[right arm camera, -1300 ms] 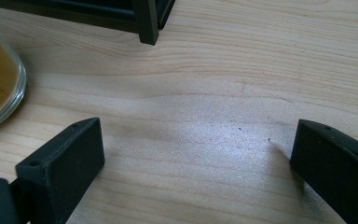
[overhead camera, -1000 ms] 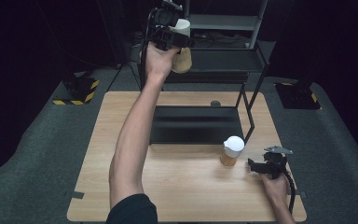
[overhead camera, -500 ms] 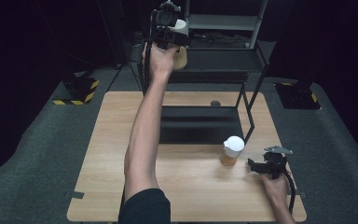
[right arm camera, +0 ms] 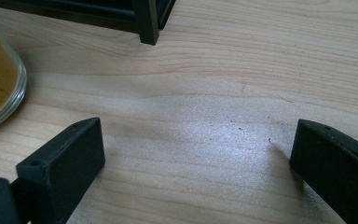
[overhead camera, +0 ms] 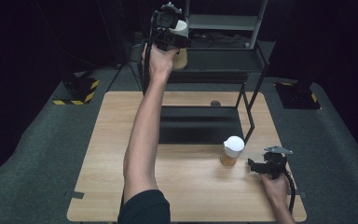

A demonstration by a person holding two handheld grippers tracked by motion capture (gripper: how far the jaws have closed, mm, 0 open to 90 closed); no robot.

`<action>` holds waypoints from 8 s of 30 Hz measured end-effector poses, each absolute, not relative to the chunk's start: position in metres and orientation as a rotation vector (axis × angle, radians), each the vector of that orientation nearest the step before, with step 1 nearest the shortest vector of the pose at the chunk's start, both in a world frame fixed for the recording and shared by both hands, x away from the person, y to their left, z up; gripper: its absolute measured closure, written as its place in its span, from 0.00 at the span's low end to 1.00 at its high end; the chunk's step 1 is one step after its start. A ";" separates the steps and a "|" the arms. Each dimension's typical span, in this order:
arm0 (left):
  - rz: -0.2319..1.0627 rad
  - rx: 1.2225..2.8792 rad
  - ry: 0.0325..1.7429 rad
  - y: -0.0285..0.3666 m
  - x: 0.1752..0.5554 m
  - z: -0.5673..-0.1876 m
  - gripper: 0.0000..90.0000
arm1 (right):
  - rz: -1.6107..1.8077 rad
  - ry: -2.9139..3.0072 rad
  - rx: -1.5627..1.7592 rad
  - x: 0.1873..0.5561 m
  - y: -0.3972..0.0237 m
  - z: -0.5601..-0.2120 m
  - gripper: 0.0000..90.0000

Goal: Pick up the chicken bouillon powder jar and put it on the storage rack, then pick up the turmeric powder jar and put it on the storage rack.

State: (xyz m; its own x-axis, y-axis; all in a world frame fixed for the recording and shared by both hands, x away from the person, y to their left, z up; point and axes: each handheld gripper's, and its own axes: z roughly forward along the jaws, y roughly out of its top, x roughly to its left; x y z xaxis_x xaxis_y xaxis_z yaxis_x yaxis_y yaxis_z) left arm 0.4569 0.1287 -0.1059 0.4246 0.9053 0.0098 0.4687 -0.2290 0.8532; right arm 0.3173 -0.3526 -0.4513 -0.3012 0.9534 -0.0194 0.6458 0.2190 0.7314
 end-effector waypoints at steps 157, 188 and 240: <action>0.535 1.959 1.091 0.172 0.328 -0.341 0.04 | 0.863 2.024 1.476 0.317 -0.352 -0.451 0.03; 0.535 1.999 1.229 0.160 0.327 -0.422 0.05 | 0.864 2.024 1.477 0.317 -0.352 -0.451 0.03; 0.569 2.008 1.307 0.147 0.324 -0.455 0.05 | 0.960 2.088 1.416 0.309 -0.360 -0.444 0.04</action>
